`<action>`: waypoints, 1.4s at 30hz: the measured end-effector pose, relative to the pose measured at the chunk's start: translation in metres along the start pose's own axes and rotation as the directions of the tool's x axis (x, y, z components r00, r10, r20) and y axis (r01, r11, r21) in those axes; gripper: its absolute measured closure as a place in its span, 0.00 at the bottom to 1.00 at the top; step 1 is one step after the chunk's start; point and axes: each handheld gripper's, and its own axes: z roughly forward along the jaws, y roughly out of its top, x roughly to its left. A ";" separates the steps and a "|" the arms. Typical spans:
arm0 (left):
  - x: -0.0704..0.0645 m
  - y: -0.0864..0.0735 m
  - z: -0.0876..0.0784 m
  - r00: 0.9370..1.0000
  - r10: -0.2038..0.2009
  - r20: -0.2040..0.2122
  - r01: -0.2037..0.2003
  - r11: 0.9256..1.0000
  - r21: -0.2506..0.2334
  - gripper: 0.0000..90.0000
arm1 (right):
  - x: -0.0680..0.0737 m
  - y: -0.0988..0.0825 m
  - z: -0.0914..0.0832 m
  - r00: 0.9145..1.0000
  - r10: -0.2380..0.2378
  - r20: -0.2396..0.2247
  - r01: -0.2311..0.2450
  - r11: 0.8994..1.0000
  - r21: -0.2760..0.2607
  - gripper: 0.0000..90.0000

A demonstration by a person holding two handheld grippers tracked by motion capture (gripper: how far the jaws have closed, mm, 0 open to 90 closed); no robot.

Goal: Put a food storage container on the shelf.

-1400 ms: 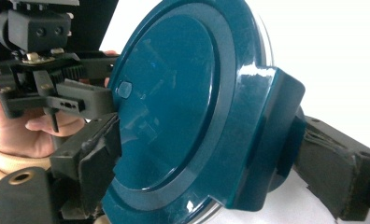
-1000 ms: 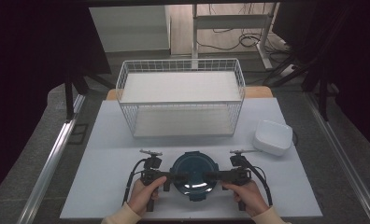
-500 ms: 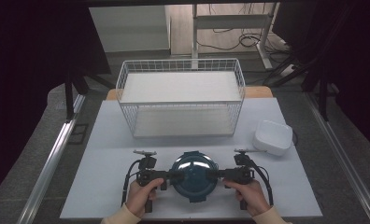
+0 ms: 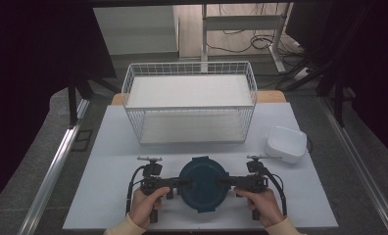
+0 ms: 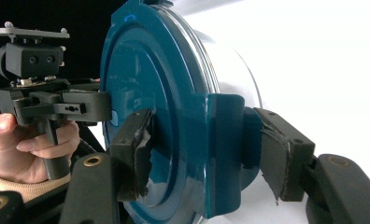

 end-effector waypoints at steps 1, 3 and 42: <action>0.000 0.000 -0.001 1.000 0.001 0.002 -0.001 1.000 0.000 0.44 | 0.002 0.000 -0.001 1.000 -0.012 0.002 0.012 1.000 -0.005 0.45; -0.002 0.001 -0.002 1.000 0.005 0.009 -0.005 1.000 -0.003 0.44 | 0.005 0.002 -0.002 0.999 -0.032 0.007 0.032 0.999 -0.008 0.45; -0.014 0.030 -0.026 0.996 0.073 0.042 -0.071 0.996 -0.054 0.45 | 0.040 0.026 -0.014 0.984 -0.176 0.033 0.178 0.981 -0.078 0.46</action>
